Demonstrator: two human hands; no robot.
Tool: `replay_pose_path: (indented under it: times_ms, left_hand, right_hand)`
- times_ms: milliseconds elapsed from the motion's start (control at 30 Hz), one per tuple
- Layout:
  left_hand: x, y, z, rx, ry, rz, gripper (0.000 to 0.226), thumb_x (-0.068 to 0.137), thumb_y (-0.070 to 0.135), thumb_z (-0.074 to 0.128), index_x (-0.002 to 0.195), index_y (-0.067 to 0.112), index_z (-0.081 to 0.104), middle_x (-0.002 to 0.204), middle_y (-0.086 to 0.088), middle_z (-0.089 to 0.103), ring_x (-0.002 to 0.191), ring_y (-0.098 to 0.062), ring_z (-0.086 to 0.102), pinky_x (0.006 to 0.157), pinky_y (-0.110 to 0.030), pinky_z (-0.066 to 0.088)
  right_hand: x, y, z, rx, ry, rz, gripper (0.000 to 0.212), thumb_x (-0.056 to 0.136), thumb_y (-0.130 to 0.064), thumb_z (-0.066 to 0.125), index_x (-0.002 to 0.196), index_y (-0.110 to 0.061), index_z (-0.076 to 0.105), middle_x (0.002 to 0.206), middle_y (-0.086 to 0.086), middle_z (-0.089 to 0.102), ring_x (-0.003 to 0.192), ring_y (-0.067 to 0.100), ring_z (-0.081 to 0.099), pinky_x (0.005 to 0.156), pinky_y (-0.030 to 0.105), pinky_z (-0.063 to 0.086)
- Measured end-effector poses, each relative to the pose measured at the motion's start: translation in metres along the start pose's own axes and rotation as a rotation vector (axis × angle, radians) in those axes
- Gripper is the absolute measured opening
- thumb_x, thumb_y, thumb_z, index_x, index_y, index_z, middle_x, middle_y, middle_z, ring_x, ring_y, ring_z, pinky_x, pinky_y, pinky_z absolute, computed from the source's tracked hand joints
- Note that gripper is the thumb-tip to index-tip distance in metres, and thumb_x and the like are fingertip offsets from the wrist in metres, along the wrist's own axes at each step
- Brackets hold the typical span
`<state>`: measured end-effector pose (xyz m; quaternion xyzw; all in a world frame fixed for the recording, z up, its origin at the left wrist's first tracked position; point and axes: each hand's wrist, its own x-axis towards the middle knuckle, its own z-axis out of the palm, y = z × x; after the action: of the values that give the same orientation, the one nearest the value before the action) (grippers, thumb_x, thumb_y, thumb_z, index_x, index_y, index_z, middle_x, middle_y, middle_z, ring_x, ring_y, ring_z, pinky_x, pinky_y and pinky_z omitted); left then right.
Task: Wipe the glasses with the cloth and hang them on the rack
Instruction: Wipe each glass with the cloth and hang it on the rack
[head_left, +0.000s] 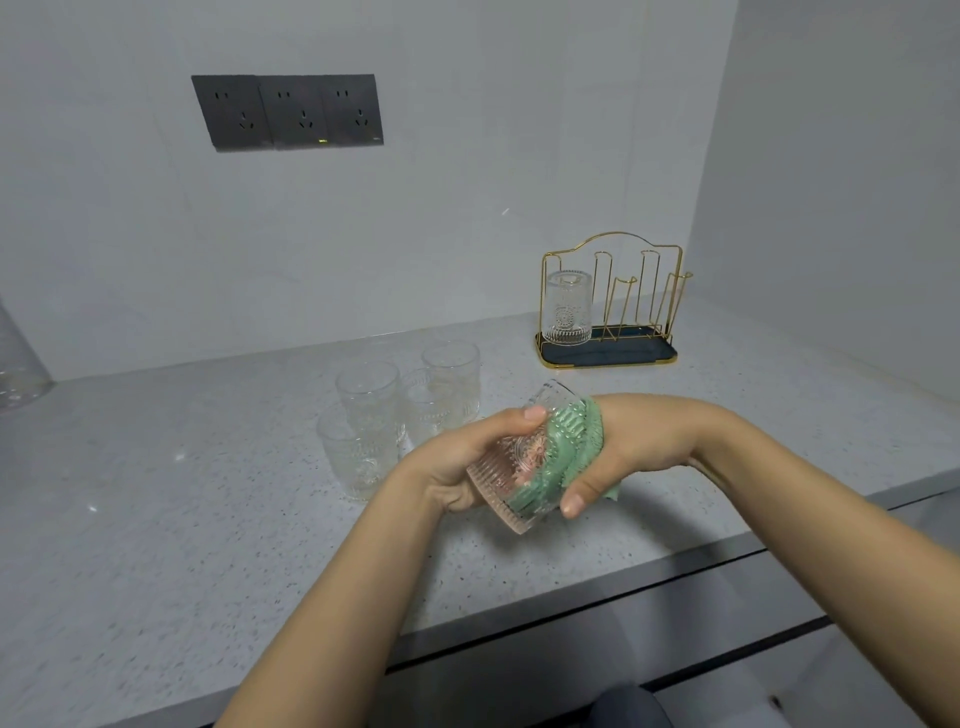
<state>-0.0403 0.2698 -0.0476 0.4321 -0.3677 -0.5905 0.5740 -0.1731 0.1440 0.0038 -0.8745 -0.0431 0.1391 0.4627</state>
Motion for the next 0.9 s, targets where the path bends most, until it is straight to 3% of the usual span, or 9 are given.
replay_pose_path:
  times_ms: [133, 233, 333, 400, 467, 600, 733, 800, 900]
  left_hand:
    - [0.005, -0.001, -0.005, 0.012, 0.009, -0.050, 0.079, 0.046, 0.039, 0.096, 0.108, 0.002, 0.063, 0.093, -0.017, 0.071, 0.079, -0.025, 0.072, 0.068, -0.035, 0.062]
    - [0.008, -0.006, -0.011, -0.093, 0.140, -0.061, 0.090, 0.053, 0.047, 0.090, 0.126, 0.005, 0.058, 0.117, -0.022, 0.065, 0.097, -0.033, 0.066, 0.077, -0.045, 0.059]
    - [0.013, -0.022, -0.007, -0.097, 0.328, 0.145, 0.071, 0.080, 0.052, 0.067, 0.132, 0.007, 0.053, 0.126, -0.021, 0.062, 0.096, -0.033, 0.068, 0.061, -0.038, 0.060]
    - [0.018, -0.036, -0.001, 0.037, 0.491, 0.323, 0.055, 0.085, 0.049, 0.063, 0.125, 0.014, 0.051, 0.123, -0.017, 0.062, 0.094, -0.029, 0.069, 0.057, -0.036, 0.059]
    - [0.021, -0.046, 0.005, 0.108, 0.611, 0.396, 0.044, 0.084, 0.047, 0.064, 0.114, 0.018, 0.050, 0.110, -0.013, 0.065, 0.083, -0.025, 0.071, 0.052, -0.034, 0.057]
    - [0.019, -0.036, 0.006, -0.049, 0.574, 0.210, 0.039, 0.089, 0.046, 0.058, 0.102, 0.009, 0.063, 0.081, -0.008, 0.068, 0.055, -0.017, 0.065, 0.041, -0.023, 0.048]
    - [0.016, -0.020, -0.002, -0.193, 0.468, -0.097, 0.045, 0.088, 0.047, 0.057, 0.073, 0.008, 0.075, 0.064, -0.008, 0.068, 0.046, -0.018, 0.063, 0.037, -0.021, 0.047]
    - [0.015, -0.019, -0.001, -0.157, 0.441, -0.078, 0.050, 0.091, 0.052, 0.050, 0.084, 0.008, 0.073, 0.065, -0.009, 0.068, 0.044, -0.019, 0.064, 0.034, -0.020, 0.046]
    - [0.016, -0.028, 0.003, -0.006, 0.465, 0.147, 0.055, 0.091, 0.058, 0.048, 0.117, 0.012, 0.064, 0.090, -0.014, 0.071, 0.059, -0.022, 0.069, 0.041, -0.023, 0.051]
  right_hand:
    - [0.003, 0.013, 0.000, 0.075, 0.046, 0.016, 0.029, 0.070, 0.001, 0.073, 0.097, -0.006, 0.063, 0.091, 0.008, 0.066, 0.085, 0.020, 0.062, 0.079, 0.041, 0.051]
    - [0.005, 0.021, -0.001, 0.230, 0.157, 0.002, 0.025, 0.068, -0.004, 0.074, 0.091, -0.004, 0.065, 0.082, 0.006, 0.068, 0.072, 0.019, 0.062, 0.058, 0.028, 0.050]
    - [0.009, 0.025, -0.002, 0.507, 0.319, -0.031, 0.023, 0.076, 0.009, 0.063, 0.097, 0.000, 0.064, 0.084, 0.006, 0.071, 0.074, 0.016, 0.067, 0.056, 0.019, 0.052]
    - [0.014, 0.031, -0.001, 0.679, 0.382, -0.024, 0.032, 0.073, 0.001, 0.066, 0.105, 0.004, 0.063, 0.093, 0.013, 0.069, 0.082, 0.021, 0.065, 0.065, 0.022, 0.055]
    - [0.020, 0.033, 0.004, 0.728, 0.374, -0.016, 0.044, 0.070, -0.010, 0.073, 0.109, 0.007, 0.061, 0.096, 0.018, 0.063, 0.078, 0.022, 0.061, 0.063, 0.024, 0.054]
    - [0.015, 0.030, 0.017, 0.562, 0.267, -0.058, 0.030, 0.077, 0.000, 0.068, 0.105, -0.008, 0.063, 0.089, 0.006, 0.066, 0.067, 0.009, 0.062, 0.050, 0.016, 0.049]
    - [0.016, 0.029, 0.019, -0.195, 0.248, 0.020, 0.027, 0.083, -0.013, 0.068, 0.110, -0.016, 0.063, 0.107, 0.000, 0.068, 0.095, 0.012, 0.062, 0.088, 0.024, 0.049]
    - [0.016, 0.028, 0.016, -0.063, 0.294, 0.010, 0.022, 0.083, -0.014, 0.068, 0.105, -0.015, 0.065, 0.100, 0.007, 0.069, 0.088, 0.026, 0.064, 0.084, 0.040, 0.052]
    - [0.015, 0.026, 0.006, 0.454, 0.403, -0.014, 0.024, 0.085, -0.004, 0.062, 0.109, -0.003, 0.063, 0.087, 0.012, 0.066, 0.067, 0.018, 0.063, 0.053, 0.025, 0.052]
